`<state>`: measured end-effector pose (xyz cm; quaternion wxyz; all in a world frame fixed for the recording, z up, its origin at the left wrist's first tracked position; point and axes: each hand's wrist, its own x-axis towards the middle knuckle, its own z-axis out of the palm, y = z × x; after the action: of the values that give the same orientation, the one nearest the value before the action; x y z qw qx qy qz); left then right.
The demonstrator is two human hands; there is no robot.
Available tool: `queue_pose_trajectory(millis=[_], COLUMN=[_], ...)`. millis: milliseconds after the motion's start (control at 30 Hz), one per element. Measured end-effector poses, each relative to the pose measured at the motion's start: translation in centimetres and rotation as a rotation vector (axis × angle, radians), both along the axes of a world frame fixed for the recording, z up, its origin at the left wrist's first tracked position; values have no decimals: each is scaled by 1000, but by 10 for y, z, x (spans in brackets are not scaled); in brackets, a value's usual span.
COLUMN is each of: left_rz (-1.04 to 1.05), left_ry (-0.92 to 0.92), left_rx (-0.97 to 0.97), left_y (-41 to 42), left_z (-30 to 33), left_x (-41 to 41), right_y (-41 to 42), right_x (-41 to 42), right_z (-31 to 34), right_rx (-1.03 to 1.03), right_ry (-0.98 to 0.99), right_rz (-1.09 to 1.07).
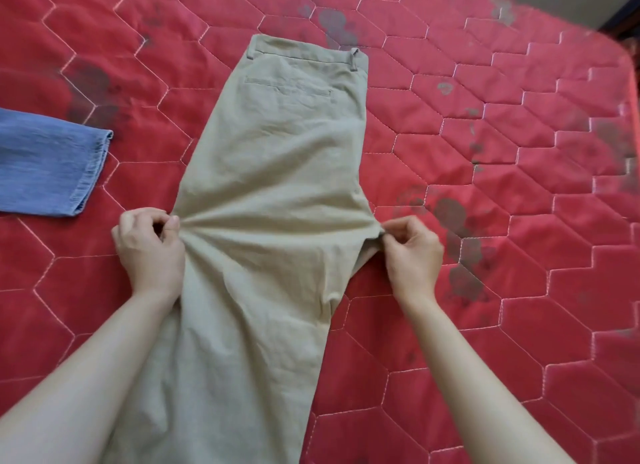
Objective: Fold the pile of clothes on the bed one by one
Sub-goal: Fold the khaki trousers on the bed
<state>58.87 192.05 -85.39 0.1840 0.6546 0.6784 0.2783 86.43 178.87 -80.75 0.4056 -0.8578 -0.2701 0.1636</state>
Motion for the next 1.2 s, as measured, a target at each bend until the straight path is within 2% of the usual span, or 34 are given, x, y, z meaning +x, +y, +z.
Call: queue_pose_trajectory(millis=[100,233,400,467,533,600,800,867,1000,1200], left_rz=[-34,-117,-127,-104,-57,-46,-64,-36,-7,-40], left_ry=[13,43,44,40,30,27,43,54,93,36], left_rx=[-9,-65,-85,-91,-110,-118,-176,-217,-302,-300], left_y=[2,7,2,0,1,2,-12,-20,-34,-36], left_z=[5,14,18,18,19,21,29,33,38,42], left_x=[-2,-9,-10,-9,-8,-7,-10,-11,-18,-25], right_y=[-4,-5,-8,-14,-26,-42,-52,-41,-19,-11], right_x=[-5,-8,-16,-1,25,50,16,-3,-18,-17], right_z=[-9,-10,-8,-10,-10,-5,1,-5,-12,-9], right_rx=[-25,-26,-88,-80,-64,-113,-140,-152,-219,-184], right_ry=[61,30,-440,-371,-207,-170,27,34,-35,-111], right_rz=[-48,-23,222,153,-60,-129,190,238,146,113])
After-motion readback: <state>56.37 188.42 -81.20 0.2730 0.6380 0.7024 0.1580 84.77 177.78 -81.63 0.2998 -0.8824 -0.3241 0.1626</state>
